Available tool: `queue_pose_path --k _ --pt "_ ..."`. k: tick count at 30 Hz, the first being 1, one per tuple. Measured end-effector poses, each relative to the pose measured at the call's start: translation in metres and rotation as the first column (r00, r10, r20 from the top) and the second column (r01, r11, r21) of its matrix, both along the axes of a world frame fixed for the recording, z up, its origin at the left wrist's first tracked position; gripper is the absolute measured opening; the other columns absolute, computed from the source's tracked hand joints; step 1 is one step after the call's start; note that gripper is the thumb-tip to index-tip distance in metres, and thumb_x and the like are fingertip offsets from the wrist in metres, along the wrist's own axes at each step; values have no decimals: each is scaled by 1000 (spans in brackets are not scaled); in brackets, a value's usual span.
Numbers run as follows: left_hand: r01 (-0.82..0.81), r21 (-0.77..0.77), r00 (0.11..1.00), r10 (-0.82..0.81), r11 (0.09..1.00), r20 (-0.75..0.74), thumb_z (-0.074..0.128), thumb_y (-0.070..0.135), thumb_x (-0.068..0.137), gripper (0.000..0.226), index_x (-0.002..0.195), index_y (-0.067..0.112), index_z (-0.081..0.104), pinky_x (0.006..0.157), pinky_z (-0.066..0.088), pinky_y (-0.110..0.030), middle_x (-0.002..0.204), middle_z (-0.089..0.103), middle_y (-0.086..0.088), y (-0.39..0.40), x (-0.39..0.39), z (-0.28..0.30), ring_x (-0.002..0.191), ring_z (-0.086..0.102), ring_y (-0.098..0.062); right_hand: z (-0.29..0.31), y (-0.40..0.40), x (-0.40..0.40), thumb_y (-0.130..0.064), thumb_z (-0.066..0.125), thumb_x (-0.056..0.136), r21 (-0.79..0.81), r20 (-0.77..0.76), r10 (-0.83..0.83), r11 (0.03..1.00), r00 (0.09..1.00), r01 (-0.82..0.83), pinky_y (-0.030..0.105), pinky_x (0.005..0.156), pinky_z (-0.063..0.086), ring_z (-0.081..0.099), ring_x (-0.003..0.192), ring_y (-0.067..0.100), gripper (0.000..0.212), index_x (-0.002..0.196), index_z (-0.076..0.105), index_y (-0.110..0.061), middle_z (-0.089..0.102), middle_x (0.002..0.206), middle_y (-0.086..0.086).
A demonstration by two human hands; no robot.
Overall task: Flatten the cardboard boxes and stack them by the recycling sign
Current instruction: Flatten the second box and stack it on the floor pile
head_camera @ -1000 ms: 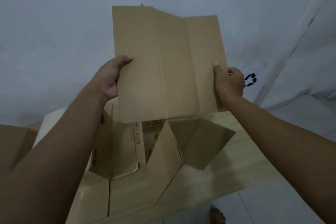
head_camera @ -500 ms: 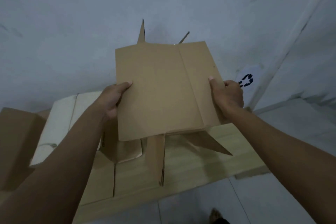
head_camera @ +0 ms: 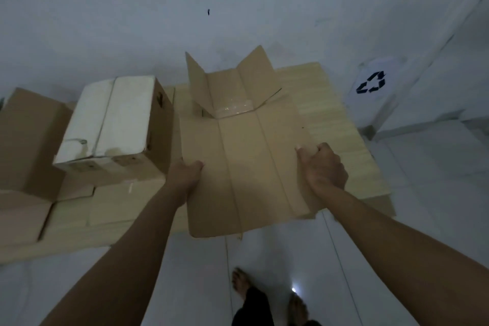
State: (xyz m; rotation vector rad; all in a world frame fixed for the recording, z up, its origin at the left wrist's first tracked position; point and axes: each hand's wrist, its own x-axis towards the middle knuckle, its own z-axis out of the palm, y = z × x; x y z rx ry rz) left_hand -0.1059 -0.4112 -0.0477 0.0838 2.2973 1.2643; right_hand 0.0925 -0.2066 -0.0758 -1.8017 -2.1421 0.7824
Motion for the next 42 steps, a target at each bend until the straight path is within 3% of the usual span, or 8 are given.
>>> queue_pose_path --k 7,12,16,19,23,30,36,42 --pt "28 -18 999 -27 999 28 64 19 88 20 102 6 68 77 53 -34 97 69 -12 9 16 -54 89 65 -28 -38 3 18 -66 49 90 -3 153 2 1000 988 -1 43 86 47 64 103 38 60 120 56 -14 66 114 16" --pt "102 -152 994 -93 983 62 61 39 76 44 104 7 71 85 55 -38 101 73 -14 31 28 -93 97 68 -30 -62 18 26 -63 49 92 -25 226 -27 999 974 33 42 84 46 64 101 37 56 118 55 -13 66 111 16" --pt "79 -408 993 -108 909 -50 63 38 87 50 122 3 55 91 45 -39 121 61 -21 40 24 -111 114 57 -38 -84 19 18 -58 53 92 -103 258 -38 992 965 66 43 86 46 62 107 36 55 119 51 -10 64 115 16" --pt "122 -581 951 -262 805 -164 70 38 77 83 145 14 30 97 40 -48 139 41 -19 40 17 -116 126 43 -39 -94 17 9 -56 57 88 -145 326 -71 982 943 124 48 94 47 53 116 35 58 123 53 -10 56 124 15" --pt "289 -599 840 -498 747 -216 69 37 78 91 153 29 18 105 34 -51 156 17 -14 55 -9 -125 141 25 -35 -91 29 -10 -48 59 83 -177 338 -10 981 941 74 48 96 42 47 120 32 54 125 54 -15 46 131 11" --pt "44 -507 984 -125 861 -125 54 56 81 75 136 6 46 103 37 -42 136 48 -19 124 -77 -129 127 42 -38 -84 97 -77 -67 52 85 -244 176 12 969 984 32 45 101 40 47 127 34 75 135 50 -11 48 137 14" --pt "-292 -445 954 289 846 -77 61 61 80 85 135 2 37 103 41 -45 137 48 -21 157 -110 -138 125 48 -39 -91 150 -140 -86 37 77 -300 202 -79 944 976 138 46 95 38 46 126 36 98 141 40 -12 44 140 14" --pt "-245 -492 966 256 835 -47 58 67 81 89 139 1 44 103 40 -42 140 50 -19 162 -129 -142 127 49 -37 -102 171 -142 -78 54 78 -310 237 -75 939 968 149 44 97 41 50 125 38 95 139 37 -8 48 139 15"
